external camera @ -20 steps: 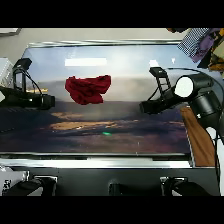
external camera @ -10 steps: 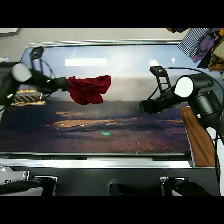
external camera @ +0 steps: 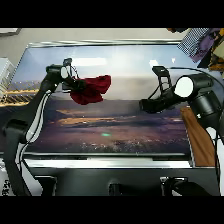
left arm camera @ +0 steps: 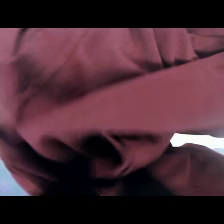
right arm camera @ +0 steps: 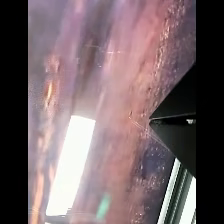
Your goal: Fold the clothes and pants, and hang the long-sleeved shirts on hangers.
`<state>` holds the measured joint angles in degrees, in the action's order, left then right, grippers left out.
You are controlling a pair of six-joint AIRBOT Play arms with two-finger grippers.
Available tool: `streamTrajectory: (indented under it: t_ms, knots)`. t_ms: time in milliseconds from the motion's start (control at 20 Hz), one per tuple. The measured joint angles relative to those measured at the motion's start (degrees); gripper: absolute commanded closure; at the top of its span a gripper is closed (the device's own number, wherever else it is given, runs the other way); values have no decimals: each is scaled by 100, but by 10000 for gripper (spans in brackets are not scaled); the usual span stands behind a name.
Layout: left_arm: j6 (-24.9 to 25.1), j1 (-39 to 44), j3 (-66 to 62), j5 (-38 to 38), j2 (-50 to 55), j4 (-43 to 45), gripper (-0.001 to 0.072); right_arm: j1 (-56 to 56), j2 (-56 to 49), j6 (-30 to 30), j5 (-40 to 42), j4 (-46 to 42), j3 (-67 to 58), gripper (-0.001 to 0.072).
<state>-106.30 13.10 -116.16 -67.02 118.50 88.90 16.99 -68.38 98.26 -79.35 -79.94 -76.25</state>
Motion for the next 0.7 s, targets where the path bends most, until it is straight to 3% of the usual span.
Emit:
streamTrajectory:
  t_ms: [250,500,700]
  knots:
    - [398,33,-131,-723,-146,-275,696,0,0,85,-46,-2,0,674]
    - [774,555,-146,-1460,-820,-1725,696,0,20,345,-752,-330,0,674]
    - [638,1528,-57,-1499,-1032,-2702,696,0,181,553,-1683,-1084,0,674]
